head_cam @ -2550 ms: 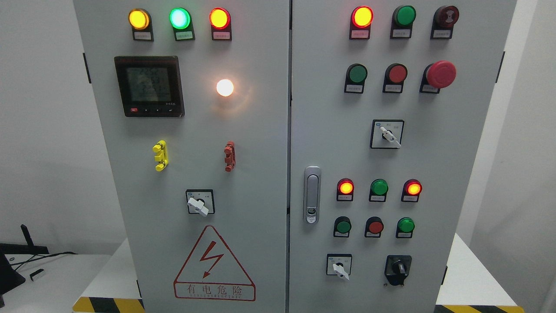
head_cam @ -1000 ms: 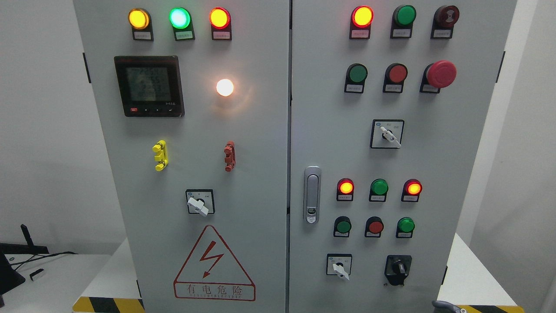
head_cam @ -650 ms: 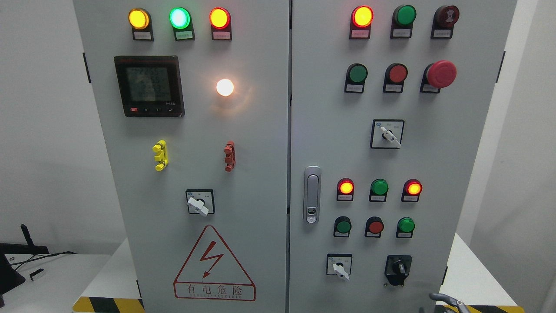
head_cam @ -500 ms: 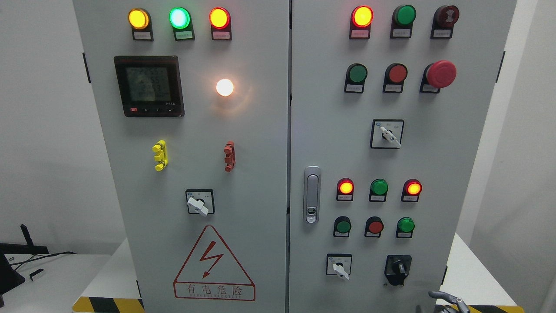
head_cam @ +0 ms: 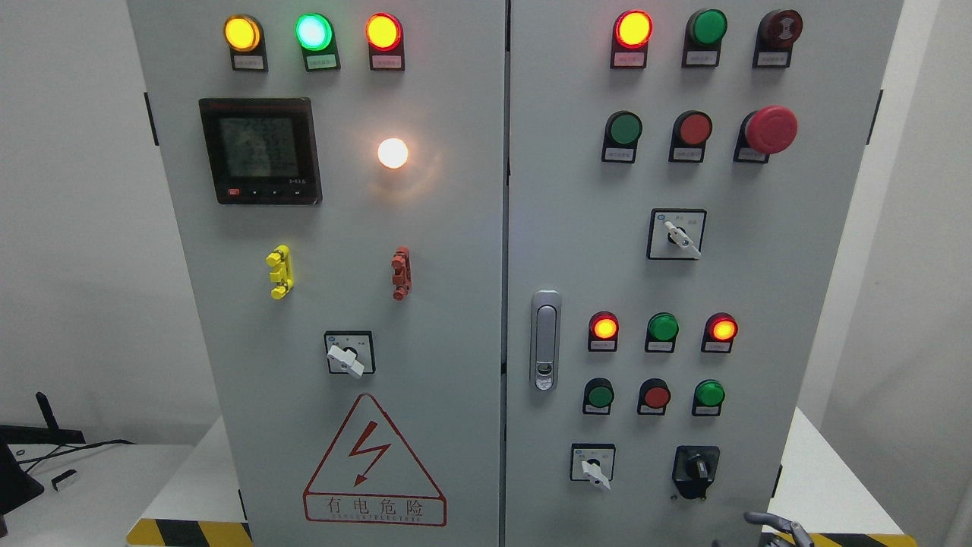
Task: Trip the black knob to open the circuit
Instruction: 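Raise the right hand up toward the black rotary knob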
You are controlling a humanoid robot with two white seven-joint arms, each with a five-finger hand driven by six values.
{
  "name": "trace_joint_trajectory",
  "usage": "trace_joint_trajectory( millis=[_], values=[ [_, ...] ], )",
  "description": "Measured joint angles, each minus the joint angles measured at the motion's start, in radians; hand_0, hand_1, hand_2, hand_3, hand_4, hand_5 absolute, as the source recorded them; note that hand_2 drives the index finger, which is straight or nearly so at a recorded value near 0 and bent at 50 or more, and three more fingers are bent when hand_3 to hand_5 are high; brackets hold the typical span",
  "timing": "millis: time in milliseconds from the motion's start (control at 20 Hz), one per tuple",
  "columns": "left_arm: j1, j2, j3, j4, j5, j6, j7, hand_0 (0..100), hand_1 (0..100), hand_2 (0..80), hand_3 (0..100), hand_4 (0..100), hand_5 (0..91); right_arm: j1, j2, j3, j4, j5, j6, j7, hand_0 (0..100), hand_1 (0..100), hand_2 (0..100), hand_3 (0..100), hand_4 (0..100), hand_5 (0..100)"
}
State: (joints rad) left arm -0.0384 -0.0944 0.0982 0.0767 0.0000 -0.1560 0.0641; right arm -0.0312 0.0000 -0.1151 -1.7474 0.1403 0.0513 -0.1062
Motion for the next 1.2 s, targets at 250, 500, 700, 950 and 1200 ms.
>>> trace_joint_trajectory(
  millis=[250, 500, 700, 950, 1200],
  values=[
    [0.000, 0.000, 0.000, 0.000, 0.000, 0.000, 0.000, 12, 39, 0.0, 0, 0, 0.0, -0.025, 0.000, 0.000, 0.021, -0.003, -0.004, 0.000, 21, 71, 41, 86, 96, 100],
    [0.000, 0.000, 0.000, 0.000, 0.000, 0.000, 0.000, 12, 39, 0.0, 0, 0, 0.0, -0.042, 0.000, -0.001, 0.033, -0.008, -0.004, 0.000, 26, 70, 43, 87, 96, 100],
    [0.000, 0.000, 0.000, 0.000, 0.000, 0.000, 0.000, 12, 39, 0.0, 0, 0, 0.0, -0.057, 0.000, 0.000, 0.041, -0.011, -0.001, -0.001, 33, 68, 44, 87, 97, 100],
    [0.000, 0.000, 0.000, 0.000, 0.000, 0.000, 0.000, 12, 39, 0.0, 0, 0, 0.0, -0.074, 0.000, 0.002, 0.051, -0.014, 0.004, -0.003, 34, 68, 44, 87, 97, 100],
    [0.000, 0.000, 0.000, 0.000, 0.000, 0.000, 0.000, 12, 39, 0.0, 0, 0, 0.0, -0.082, 0.000, 0.005, 0.064, -0.014, 0.007, -0.001, 35, 67, 44, 87, 97, 100]
  ],
)
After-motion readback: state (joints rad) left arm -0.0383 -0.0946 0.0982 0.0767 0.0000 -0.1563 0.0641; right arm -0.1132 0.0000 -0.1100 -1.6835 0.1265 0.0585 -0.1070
